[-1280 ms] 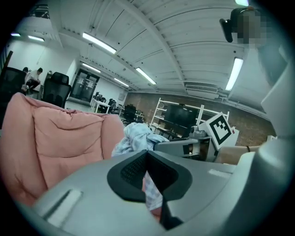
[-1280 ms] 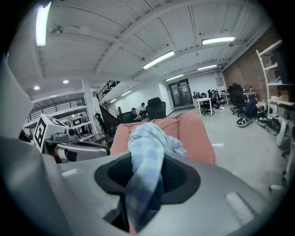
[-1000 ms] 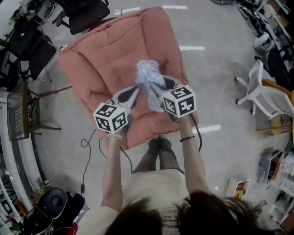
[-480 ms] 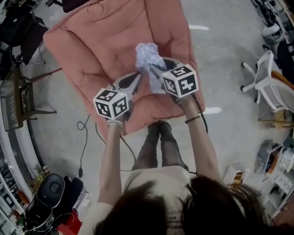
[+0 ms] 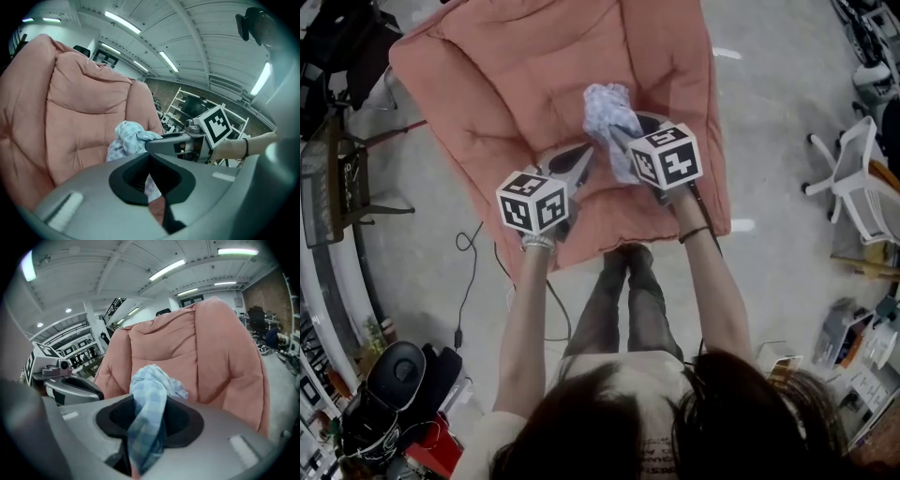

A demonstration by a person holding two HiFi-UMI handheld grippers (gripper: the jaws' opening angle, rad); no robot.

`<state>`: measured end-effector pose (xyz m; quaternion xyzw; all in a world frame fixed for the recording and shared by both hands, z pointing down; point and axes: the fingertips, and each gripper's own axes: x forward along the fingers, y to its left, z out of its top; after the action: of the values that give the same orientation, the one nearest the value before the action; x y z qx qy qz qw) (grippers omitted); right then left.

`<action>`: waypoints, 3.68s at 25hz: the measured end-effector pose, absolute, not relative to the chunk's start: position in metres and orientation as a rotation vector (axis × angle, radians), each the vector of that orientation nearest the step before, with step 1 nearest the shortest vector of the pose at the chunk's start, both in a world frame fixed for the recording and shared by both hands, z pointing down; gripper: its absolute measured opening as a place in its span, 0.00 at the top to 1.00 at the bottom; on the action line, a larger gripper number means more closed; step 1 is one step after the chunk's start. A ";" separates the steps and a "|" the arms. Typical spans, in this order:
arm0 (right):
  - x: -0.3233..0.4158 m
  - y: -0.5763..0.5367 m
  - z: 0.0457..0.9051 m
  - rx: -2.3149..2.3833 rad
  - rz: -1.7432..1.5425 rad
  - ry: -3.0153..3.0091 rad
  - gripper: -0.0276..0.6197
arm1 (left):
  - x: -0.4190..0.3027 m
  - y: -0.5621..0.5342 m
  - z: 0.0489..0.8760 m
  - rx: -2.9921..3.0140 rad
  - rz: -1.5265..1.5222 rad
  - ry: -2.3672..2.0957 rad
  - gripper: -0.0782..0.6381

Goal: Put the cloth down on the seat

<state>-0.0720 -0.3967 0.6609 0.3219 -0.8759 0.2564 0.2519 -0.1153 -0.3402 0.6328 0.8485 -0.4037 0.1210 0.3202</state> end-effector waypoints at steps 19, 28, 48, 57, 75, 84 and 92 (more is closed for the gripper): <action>-0.104 -0.413 0.737 0.825 0.718 -2.313 0.70 | -0.143 -0.350 0.685 2.123 0.319 -1.119 0.91; -0.102 -0.414 0.763 0.809 0.754 -2.236 0.70 | -0.139 -0.351 0.701 2.096 0.318 -1.113 0.91; -0.099 -0.394 0.813 0.819 0.893 -2.089 0.60 | -0.148 -0.343 0.718 2.056 0.338 -1.114 0.91; -0.096 -0.378 0.784 0.858 1.011 -2.177 0.59 | -0.152 -0.335 0.705 2.043 0.309 -1.130 0.91; -0.099 -0.337 0.663 0.810 0.960 -2.390 0.80 | -0.139 -0.310 0.614 2.077 0.181 -1.207 0.91; -0.107 -0.317 0.592 0.821 0.904 -2.490 0.81 | -0.136 -0.289 0.558 2.098 0.085 -1.258 0.91; -0.104 -0.300 0.539 0.845 0.818 -2.544 0.89 | -0.128 -0.274 0.513 2.169 0.031 -1.226 0.91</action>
<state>-0.1041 -0.3005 0.5390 0.2974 -0.8946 0.2876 0.1687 -0.1278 -0.2738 0.5134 0.8250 -0.4662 0.0119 0.3192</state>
